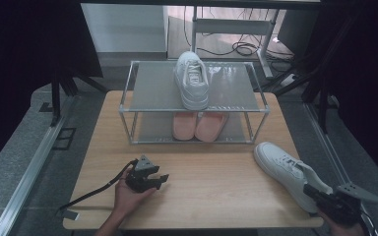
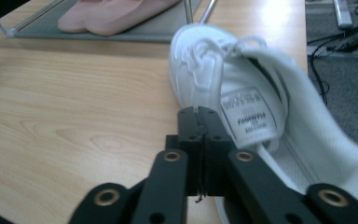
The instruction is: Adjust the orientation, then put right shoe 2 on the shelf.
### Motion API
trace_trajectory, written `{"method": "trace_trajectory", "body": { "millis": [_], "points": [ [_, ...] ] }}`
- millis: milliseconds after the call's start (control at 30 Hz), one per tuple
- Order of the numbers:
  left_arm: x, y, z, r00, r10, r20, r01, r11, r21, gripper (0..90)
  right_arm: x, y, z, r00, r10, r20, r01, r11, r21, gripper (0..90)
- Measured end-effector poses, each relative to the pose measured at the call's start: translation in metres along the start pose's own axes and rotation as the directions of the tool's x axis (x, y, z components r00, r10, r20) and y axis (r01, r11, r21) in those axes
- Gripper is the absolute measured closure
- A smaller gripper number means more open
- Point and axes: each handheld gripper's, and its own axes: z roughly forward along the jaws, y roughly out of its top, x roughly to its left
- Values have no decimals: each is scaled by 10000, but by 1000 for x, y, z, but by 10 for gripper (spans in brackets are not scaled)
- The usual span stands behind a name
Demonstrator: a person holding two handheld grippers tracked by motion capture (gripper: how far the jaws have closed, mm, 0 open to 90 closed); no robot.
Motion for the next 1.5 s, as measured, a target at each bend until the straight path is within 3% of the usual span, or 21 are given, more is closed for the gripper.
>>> {"method": "trace_trajectory", "body": {
  "millis": [300,600,1067,1267,1500],
  "points": [
    [0,0,-1,10000,-11,-16,11,10000,-9,483,0,25,5,9989,-368,-282,365,9992,-141,762],
    [1,1,-2,10000,-40,-50,40,10000,-91,482,-1,45,17,9968,-660,-456,670,9975,219,680],
    [1,1,-2,10000,-16,-18,16,10000,-49,482,-7,51,35,9964,-717,-449,746,9949,672,633],
    [1,1,-2,10000,-10,-30,10,10000,-60,481,-5,53,39,9951,-983,-62,985,9913,872,632],
    [1,0,-2,10000,-2,-5,2,10000,-45,481,-11,46,37,9978,-668,24,660,9904,1211,605]
  ]
}}
